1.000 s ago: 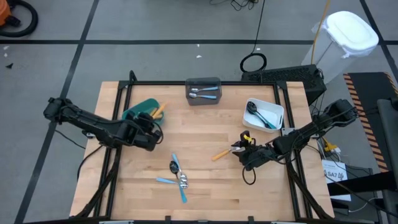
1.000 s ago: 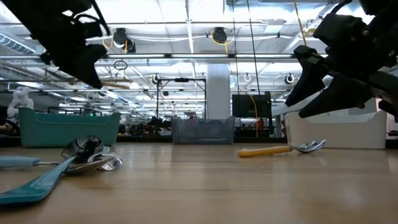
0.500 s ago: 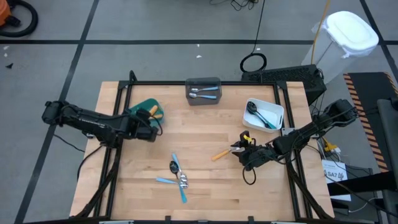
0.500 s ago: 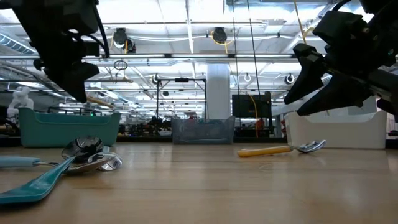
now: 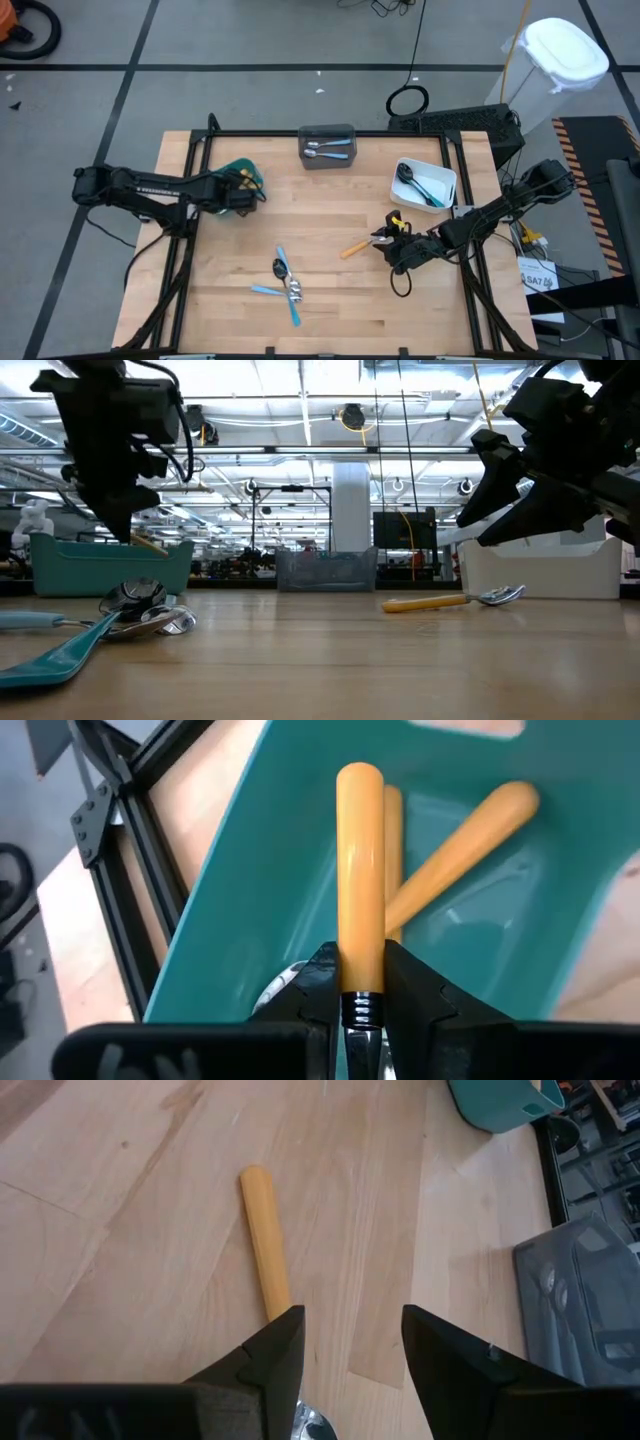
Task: Sort silverware by color (type)
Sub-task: Put the yellow spoon into the green bin
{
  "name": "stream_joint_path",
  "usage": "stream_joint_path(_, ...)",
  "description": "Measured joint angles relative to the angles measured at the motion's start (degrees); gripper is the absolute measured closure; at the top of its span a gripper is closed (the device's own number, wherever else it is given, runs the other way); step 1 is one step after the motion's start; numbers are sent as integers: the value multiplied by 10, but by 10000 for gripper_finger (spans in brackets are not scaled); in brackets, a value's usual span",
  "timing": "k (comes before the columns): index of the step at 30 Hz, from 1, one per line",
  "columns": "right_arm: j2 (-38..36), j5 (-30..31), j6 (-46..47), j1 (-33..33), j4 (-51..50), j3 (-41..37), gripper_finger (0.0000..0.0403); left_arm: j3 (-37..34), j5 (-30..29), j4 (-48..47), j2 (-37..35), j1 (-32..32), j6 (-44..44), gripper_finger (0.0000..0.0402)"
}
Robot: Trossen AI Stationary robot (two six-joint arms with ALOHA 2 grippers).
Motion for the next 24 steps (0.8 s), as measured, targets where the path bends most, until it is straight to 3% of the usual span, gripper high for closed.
stream_joint_path(10, 0, 0, 0, 0, 0, 0, 238, 0, 4, 38, 69, 19, 80, 350)
stream_joint_path(17, 0, 0, -2, 0, 0, 0, 238, 0, 1, 44, 106, 19, 96, 302)
stream_joint_path(24, 0, 0, -2, 0, -1, 0, 238, 0, -18, 44, 126, 19, 90, 296)
